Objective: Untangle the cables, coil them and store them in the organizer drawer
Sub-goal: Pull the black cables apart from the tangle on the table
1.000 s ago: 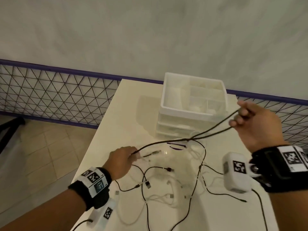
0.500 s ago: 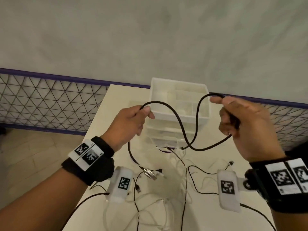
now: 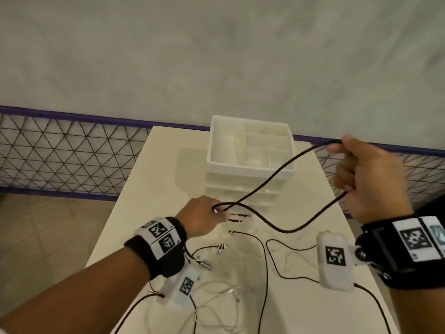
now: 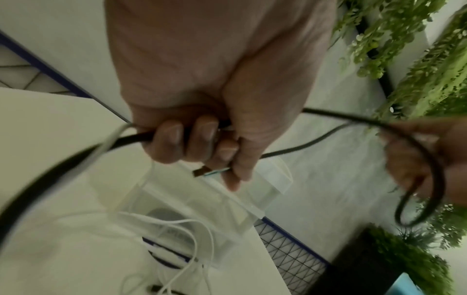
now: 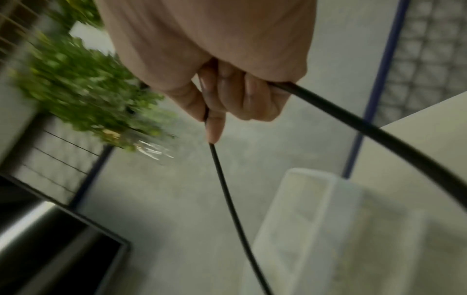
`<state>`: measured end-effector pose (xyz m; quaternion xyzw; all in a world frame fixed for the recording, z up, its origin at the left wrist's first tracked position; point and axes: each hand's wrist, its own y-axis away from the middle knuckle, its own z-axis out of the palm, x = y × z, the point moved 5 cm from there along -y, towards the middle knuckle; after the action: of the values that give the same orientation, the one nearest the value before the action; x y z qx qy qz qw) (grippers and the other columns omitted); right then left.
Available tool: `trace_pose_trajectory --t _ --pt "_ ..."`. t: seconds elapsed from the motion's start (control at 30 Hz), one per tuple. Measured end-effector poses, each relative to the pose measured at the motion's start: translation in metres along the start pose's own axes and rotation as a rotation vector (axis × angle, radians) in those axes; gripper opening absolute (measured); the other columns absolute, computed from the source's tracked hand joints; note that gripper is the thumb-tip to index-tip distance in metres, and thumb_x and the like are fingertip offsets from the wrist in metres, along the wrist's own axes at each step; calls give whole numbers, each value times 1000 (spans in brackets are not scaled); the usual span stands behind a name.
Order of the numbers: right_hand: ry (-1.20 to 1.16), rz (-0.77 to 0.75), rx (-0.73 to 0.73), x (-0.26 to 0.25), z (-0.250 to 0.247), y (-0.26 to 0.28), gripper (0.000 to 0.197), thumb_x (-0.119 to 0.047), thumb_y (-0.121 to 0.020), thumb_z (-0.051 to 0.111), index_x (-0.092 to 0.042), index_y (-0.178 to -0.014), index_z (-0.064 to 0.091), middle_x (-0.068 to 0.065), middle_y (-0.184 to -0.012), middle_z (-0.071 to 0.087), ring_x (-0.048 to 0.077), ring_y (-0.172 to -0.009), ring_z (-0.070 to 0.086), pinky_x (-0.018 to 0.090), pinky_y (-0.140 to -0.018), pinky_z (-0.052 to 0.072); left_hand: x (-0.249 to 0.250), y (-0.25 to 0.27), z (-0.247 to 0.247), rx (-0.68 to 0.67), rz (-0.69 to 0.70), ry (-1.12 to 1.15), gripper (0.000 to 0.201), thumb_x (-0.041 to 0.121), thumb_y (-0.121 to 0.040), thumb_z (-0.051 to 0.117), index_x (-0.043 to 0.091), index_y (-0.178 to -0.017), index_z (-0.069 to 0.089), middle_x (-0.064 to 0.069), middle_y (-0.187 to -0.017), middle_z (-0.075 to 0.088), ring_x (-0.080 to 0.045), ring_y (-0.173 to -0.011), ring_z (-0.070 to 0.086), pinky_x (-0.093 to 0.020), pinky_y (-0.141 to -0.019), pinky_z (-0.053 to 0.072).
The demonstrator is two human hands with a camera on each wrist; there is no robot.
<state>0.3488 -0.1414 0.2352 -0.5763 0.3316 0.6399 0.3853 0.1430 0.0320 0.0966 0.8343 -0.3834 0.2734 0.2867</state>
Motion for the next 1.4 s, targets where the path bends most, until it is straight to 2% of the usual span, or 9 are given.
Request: trace_pose_trajectory --t 0.23,0.37,0.53,0.7,0.77,0.9,1.0,1.17,1.4 --pt "248 196 288 54 -44 -26 24 -18 -90 55 -12 -99 76 0 -59 39 17 -47 34 31 -47 31 -3 1 -50 244 -114 474 21 19 -96 60 2 -95 73 -1 -68 50 -16 -60 42 -30 -59 38" --pt "295 151 341 51 -52 -50 36 -4 -92 44 -15 -110 73 -1 -72 50 15 -56 42 23 -42 40 22 13 -64 128 -119 647 37 48 -101 46 18 -101 68 -3 -64 52 -18 -60 56 -40 -67 59" --pt "310 273 177 73 -30 -62 36 -22 -97 56 -7 -129 59 7 -100 63 17 -69 56 29 -67 50 36 14 -53 95 -131 516 34 41 -101 48 12 -105 65 1 -69 37 -13 -55 36 -28 -51 48" --pt "834 183 26 81 -8 -51 73 -49 -88 63 -20 -150 38 6 -157 40 29 -140 44 49 -111 40 44 12 -44 108 -62 567 24 9 -100 47 3 -96 71 -8 -79 53 -16 -72 52 -43 -79 62" --pt "714 -16 -110 61 18 -33 63 -26 -89 66 -27 -146 42 2 -149 48 22 -132 52 43 -106 46 54 14 -40 83 -17 517 25 21 -102 47 12 -98 71 -3 -82 60 -15 -78 56 -43 -82 59" --pt "725 -101 -834 52 85 28 64 -16 -75 63 -38 -134 51 -4 -107 73 11 -103 67 28 -89 52 77 12 -36 172 103 514 26 17 -101 46 21 -92 70 -5 -93 70 -11 -70 65 -39 -71 61" --pt "695 -19 -724 45 91 30 43 -11 -83 58 -23 -124 61 1 -61 62 20 -60 62 36 -66 54 69 11 -35 322 102 480 21 9 -100 49 17 -92 67 -8 -92 68 -17 -66 70 -42 -66 63" --pt "731 -9 -786 38 93 33 36 -40 -79 78 -24 -109 69 0 -76 70 15 -67 65 35 -73 56 50 13 -25 390 63 368 18 5 -93 54 19 -88 64 -7 -87 67 -23 -74 68 -34 -67 59" --pt "719 -16 -671 46 83 25 11 -16 -94 65 -12 -92 75 1 -64 63 11 -49 53 25 -52 46 39 17 -21 371 220 297 17 9 -86 73 15 -102 70 3 -88 67 -12 -74 67 -19 -72 54"
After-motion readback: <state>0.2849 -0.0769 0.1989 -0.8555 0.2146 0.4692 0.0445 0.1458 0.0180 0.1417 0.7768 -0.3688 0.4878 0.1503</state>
